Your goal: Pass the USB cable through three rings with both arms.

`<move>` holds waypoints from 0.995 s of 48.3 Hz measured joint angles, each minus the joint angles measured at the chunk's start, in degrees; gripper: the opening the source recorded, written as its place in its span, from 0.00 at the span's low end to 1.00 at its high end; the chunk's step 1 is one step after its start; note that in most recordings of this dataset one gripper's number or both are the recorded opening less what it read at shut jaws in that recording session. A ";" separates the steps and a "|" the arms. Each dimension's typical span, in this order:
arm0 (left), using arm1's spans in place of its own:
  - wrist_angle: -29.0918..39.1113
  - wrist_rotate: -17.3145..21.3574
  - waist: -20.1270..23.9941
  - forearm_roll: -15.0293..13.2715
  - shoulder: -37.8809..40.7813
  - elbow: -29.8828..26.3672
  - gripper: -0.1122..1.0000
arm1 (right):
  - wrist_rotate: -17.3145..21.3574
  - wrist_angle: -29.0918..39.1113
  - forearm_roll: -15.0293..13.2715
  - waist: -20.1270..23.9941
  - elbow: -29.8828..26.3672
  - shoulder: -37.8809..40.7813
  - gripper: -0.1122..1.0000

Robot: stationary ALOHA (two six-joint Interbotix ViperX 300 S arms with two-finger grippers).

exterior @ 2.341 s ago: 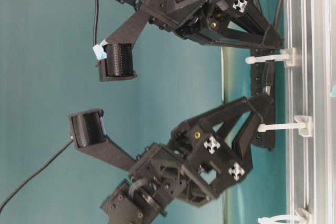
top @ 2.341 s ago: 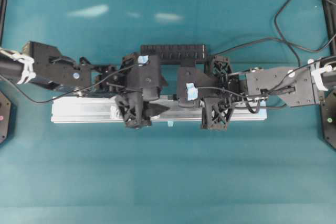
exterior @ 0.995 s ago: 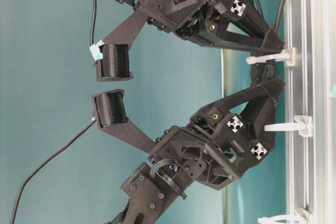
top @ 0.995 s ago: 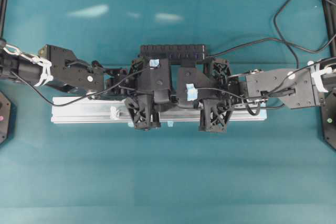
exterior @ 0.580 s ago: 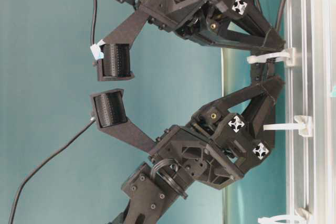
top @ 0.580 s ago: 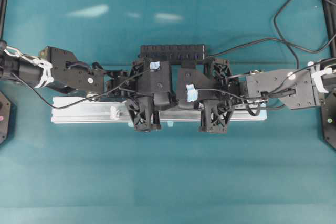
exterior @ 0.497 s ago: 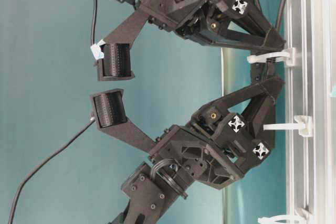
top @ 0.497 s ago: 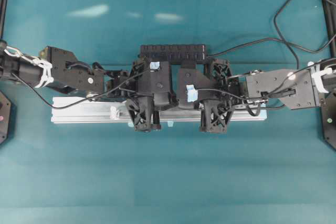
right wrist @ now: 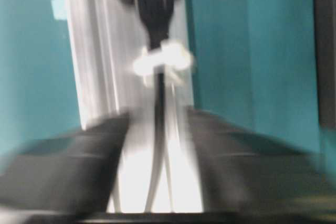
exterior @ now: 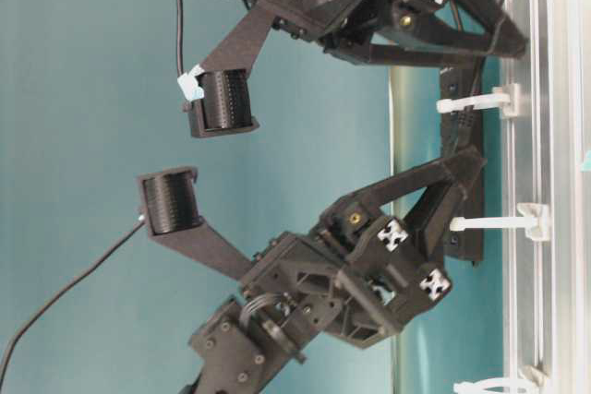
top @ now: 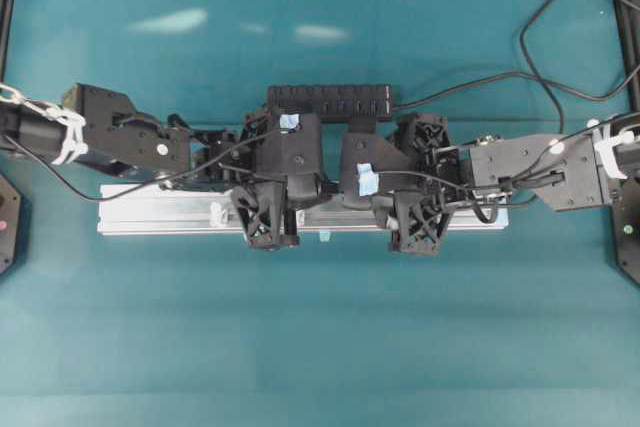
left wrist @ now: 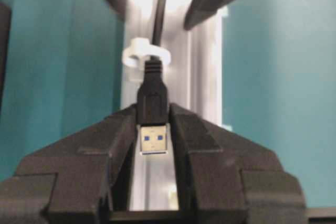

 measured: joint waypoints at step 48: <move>7.73 0.18 -1.93 0.00 -13.10 2.02 0.31 | 1.14 -7.29 -2.37 0.53 -2.90 -4.22 0.80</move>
